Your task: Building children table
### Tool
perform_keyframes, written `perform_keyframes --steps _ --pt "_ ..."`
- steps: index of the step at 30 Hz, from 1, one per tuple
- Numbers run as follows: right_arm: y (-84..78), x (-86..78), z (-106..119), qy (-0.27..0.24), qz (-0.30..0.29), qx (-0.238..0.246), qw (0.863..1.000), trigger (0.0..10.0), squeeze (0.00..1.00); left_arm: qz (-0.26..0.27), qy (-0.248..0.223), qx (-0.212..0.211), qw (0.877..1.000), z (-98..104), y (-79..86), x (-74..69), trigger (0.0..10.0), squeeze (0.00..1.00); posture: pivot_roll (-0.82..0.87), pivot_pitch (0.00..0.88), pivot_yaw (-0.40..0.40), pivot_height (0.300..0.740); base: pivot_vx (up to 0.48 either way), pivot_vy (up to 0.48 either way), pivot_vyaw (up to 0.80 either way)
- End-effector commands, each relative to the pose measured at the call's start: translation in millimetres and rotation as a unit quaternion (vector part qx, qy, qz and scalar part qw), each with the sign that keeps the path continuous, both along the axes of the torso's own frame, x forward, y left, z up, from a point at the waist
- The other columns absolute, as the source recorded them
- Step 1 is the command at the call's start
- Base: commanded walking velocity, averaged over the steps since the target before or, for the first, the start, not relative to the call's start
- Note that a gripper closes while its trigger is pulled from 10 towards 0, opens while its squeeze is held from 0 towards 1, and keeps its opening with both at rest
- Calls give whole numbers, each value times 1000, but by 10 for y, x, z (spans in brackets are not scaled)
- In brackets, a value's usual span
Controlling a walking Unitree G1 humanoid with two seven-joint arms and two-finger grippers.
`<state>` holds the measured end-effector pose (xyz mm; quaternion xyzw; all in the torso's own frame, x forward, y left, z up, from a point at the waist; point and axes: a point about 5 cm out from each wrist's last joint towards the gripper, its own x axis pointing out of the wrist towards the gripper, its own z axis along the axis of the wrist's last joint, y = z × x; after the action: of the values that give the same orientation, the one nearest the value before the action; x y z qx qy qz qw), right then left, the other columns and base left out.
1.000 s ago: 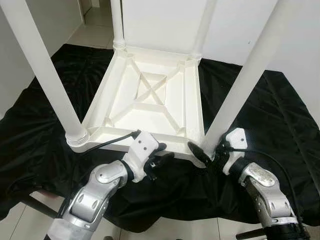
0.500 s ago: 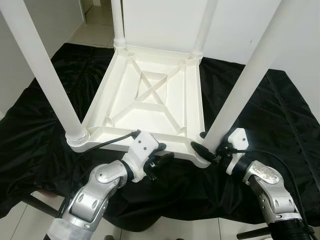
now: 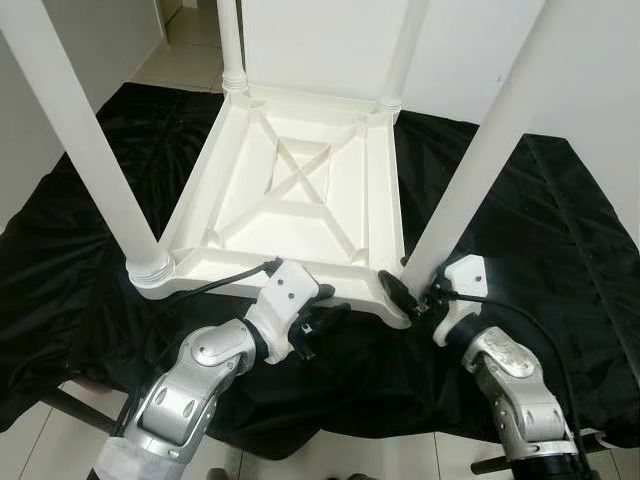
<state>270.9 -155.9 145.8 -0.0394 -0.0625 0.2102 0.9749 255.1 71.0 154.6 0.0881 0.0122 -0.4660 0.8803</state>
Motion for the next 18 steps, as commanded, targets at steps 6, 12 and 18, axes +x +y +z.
perform_keyframes --steps 6,12,18 --pt "94 -39 -29 4 -174 15 985 10000 0 9 1 6 1000 -9 12 -21 10000 0 48 129 -64 740 0 0 0" --pt "176 -70 -115 16 -266 19 964 10000 0 10 -1 8 1000 -9 6 -10 10000 0 53 128 -60 740 0 0 0" --pt "300 -64 -92 12 -259 46 965 10000 27 8 -4 -1 1000 34 -62 5 10000 0 57 128 -56 740 0 0 0"
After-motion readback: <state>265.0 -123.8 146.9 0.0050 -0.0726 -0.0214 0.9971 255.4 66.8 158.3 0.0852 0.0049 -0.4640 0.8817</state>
